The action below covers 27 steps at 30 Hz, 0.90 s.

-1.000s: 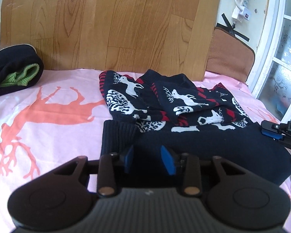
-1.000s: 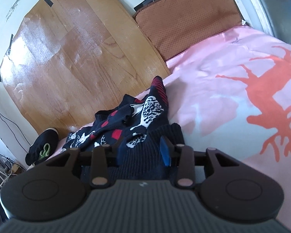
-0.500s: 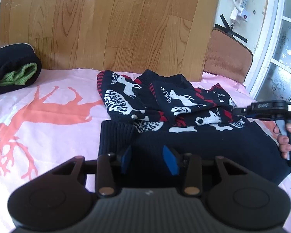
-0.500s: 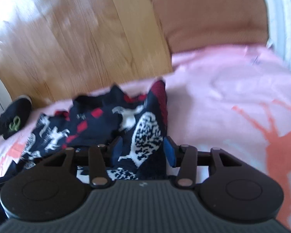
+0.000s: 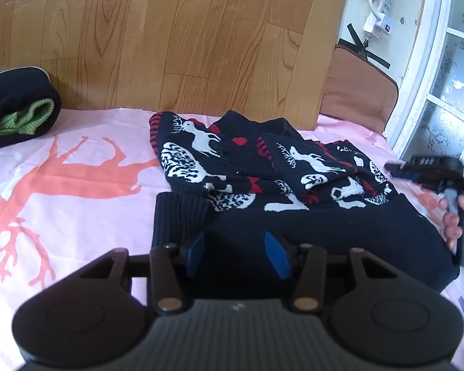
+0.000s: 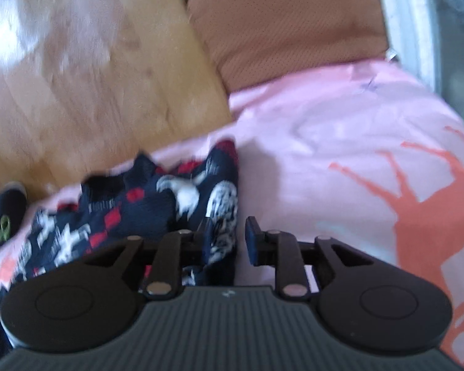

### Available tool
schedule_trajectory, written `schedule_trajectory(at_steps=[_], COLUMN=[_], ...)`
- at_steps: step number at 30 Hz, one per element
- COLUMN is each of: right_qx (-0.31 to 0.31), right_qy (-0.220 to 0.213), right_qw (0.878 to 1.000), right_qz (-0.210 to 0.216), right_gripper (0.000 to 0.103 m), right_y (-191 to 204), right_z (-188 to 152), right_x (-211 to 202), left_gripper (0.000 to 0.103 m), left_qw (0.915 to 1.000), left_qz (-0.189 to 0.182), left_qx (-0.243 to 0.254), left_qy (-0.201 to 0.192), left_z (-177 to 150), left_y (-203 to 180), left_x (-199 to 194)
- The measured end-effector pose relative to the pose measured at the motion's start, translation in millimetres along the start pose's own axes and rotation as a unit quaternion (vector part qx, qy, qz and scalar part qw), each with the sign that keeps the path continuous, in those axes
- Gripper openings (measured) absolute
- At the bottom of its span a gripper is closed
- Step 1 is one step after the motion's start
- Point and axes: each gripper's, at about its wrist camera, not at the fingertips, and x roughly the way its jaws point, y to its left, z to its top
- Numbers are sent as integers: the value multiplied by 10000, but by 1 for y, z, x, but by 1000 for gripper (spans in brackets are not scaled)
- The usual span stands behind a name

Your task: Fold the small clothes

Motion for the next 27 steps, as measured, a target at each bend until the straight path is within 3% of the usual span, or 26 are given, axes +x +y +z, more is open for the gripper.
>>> schedule_trajectory(at_steps=[2, 5, 8, 11, 12, 13, 14, 16, 17, 23, 25, 27], right_qx=[-143, -592, -901, -746, -716, -835, -960, -429, -233, -696, -750, -898], right_qy=[-188, -31, 213, 679, 890, 1022, 813, 654, 614, 203, 97, 149], right_qw=[9996, 9973, 9945, 9937, 9920, 9905, 9918, 9969, 9978, 9973, 9964, 9930], right_qz=[139, 425, 499, 495, 532, 395, 221, -58, -56, 99, 383, 754], right_gripper=[28, 38, 42, 42, 39, 21, 14, 0, 0, 17, 20, 31], right_y=[9, 31, 50, 51, 51, 51, 47, 32, 28, 41, 48, 63], right_z=[9, 19, 25, 28, 25, 21, 18, 22, 23, 12, 11, 12], right_x=[-9, -2, 21, 58, 71, 82, 88, 92, 91, 48, 31, 23], left_gripper=[48, 49, 49, 49, 49, 49, 49, 49, 49, 52, 53, 53], left_qw=[10000, 10000, 10000, 10000, 10000, 10000, 10000, 10000, 10000, 10000, 10000, 10000], left_qz=[-4, -8, -17, -11, -13, -14, -14, -18, -22, -50, -49, -51], left_qx=[29, 42, 23, 31, 32, 29, 29, 26, 24, 31, 49, 58], left_qy=[4, 8, 4, 3, 3, 3, 3, 3, 4, 13, 16, 18], left_z=[0, 0, 0, 0, 0, 0, 0, 0, 0, 0, 0, 0], left_y=[-1, -1, -1, -1, -1, -1, -1, -1, -1, -1, -2, -2], left_x=[0, 1, 0, 0, 0, 0, 0, 0, 0, 0, 0, 1])
